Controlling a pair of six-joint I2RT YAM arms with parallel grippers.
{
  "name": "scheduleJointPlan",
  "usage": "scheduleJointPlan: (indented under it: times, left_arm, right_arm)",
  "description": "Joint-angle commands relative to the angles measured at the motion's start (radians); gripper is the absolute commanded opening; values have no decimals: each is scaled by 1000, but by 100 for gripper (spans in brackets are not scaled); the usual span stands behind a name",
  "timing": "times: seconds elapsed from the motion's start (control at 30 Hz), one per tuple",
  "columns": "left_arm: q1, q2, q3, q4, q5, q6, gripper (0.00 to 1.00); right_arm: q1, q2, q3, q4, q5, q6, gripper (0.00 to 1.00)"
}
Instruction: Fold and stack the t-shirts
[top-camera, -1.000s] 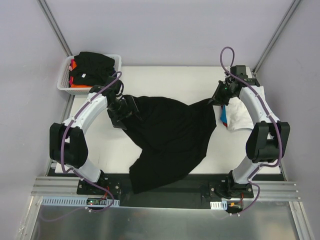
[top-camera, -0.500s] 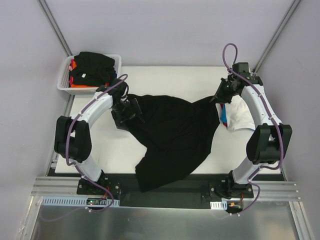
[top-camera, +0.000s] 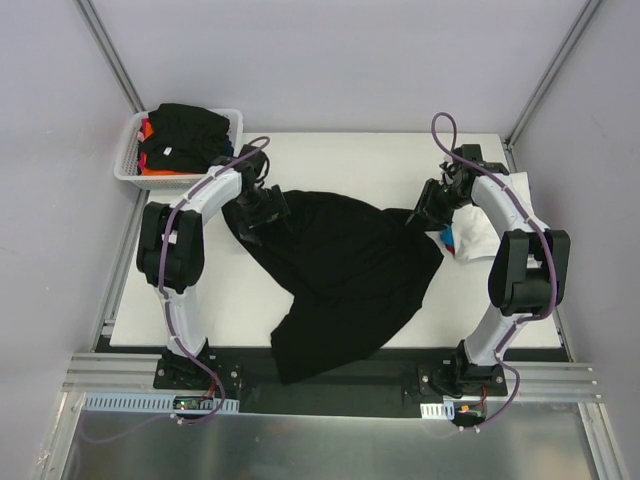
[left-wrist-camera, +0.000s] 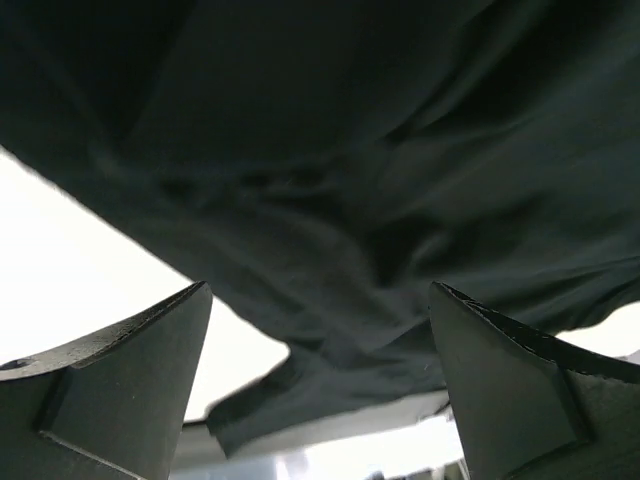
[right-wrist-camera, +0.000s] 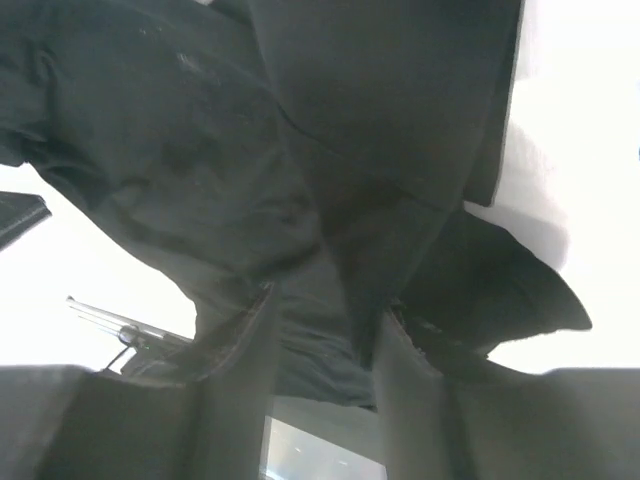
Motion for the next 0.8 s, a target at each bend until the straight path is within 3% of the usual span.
scheduleJointPlan:
  times: [0.0,0.23,0.3,0.5,0.77]
  left_arm:
    - [-7,38,143,6,-76,79,90]
    - [-7,127,213,7,-114,119,90]
    - [-9,145,213,10,-113,121,90]
    - [-9,167,205,10,-107,152,90]
    - [-7,171,193,10,-107,187,89]
  right_arm:
    - [8,-65,47,-33,-58,17,38]
    - [137,-69,1,-99,-60,-25,38]
    - [153,-57,-25,-105,-74,-34,46]
    - [153,-91,-37,-129,33,-54,52]
    - [82,-146,87,-160,204,-46,36]
